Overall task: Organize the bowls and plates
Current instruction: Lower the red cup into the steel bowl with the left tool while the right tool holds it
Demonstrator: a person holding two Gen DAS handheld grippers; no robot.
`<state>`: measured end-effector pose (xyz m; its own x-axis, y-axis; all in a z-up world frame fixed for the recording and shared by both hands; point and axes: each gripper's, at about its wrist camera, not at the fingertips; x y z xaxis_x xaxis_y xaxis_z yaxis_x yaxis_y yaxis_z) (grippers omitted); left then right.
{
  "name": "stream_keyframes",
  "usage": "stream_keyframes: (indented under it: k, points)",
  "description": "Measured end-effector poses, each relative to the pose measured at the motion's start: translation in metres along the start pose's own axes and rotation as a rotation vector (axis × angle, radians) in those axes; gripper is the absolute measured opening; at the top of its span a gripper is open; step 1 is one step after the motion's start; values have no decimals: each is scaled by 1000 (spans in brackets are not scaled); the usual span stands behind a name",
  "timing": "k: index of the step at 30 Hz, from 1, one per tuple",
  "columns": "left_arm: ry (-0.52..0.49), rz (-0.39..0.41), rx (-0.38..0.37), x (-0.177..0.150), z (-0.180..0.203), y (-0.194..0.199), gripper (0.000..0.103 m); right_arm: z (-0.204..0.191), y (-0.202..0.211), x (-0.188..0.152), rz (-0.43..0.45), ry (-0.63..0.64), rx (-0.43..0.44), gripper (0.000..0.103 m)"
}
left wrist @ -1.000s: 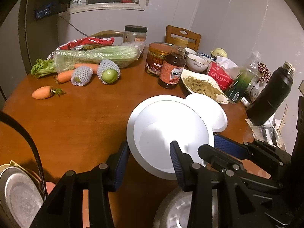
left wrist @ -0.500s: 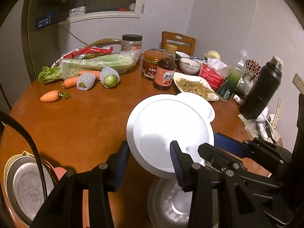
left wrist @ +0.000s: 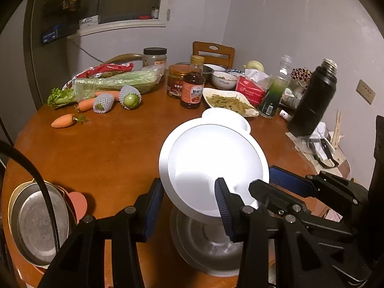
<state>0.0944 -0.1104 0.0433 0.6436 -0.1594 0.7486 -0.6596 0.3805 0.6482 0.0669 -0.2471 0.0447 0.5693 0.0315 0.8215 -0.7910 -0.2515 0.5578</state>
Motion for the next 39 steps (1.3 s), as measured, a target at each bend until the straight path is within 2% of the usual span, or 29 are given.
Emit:
stream_keyframes:
  k: [12,39]
  points:
    - [-27,-23,-24,-16,13,2,44,1,18,-22,-2,-22,-18,31]
    - [-71,-138,-19,-44,26,-30,44,14,3,-61,-121,-71,-19,31]
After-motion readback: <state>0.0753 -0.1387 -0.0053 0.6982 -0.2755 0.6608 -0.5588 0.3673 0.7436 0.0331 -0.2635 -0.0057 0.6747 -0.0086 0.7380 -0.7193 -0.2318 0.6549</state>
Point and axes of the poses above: each gripper's, at about its wrist camera, not at the fingertips, and y roughly against the way its jaws point, z to its right, x to its top, and after that the axes turned 4 degrees about z, right-handed
